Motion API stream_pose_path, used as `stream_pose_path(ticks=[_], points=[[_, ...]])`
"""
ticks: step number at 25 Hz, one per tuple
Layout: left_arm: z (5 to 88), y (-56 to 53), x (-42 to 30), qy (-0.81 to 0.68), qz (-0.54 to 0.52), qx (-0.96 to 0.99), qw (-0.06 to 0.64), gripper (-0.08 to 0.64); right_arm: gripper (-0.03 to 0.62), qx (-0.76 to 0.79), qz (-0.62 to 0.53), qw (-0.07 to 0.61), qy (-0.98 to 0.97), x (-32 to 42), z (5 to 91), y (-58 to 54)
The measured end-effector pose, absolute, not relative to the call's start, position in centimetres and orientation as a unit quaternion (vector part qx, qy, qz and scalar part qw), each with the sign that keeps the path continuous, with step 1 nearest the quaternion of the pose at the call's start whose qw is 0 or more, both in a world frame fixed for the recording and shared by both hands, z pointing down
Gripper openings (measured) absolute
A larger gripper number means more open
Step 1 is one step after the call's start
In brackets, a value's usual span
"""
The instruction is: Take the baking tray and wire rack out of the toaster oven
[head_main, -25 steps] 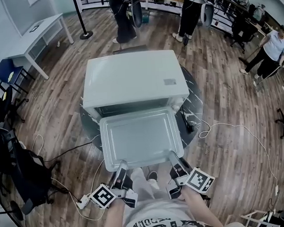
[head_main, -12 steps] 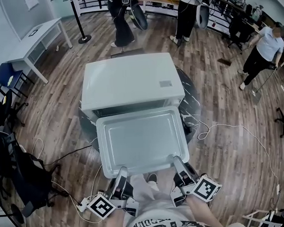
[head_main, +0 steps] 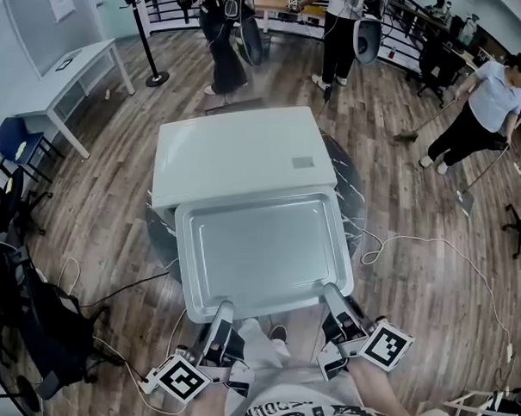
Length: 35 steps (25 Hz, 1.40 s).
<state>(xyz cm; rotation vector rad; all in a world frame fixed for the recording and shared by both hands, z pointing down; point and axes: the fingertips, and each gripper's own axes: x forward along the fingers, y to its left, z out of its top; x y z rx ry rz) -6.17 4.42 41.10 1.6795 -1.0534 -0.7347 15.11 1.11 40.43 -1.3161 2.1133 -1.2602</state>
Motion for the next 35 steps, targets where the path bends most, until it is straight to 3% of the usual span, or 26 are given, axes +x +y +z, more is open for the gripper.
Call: stream_pose_path(ticks=[35], points=[[40.5,-7.4,-9.1,-0.421,-0.308,0.658,0.544,0.115,0.124,-0.478,-0.478,0.162,0.718,12.6,40.0,-9.5]])
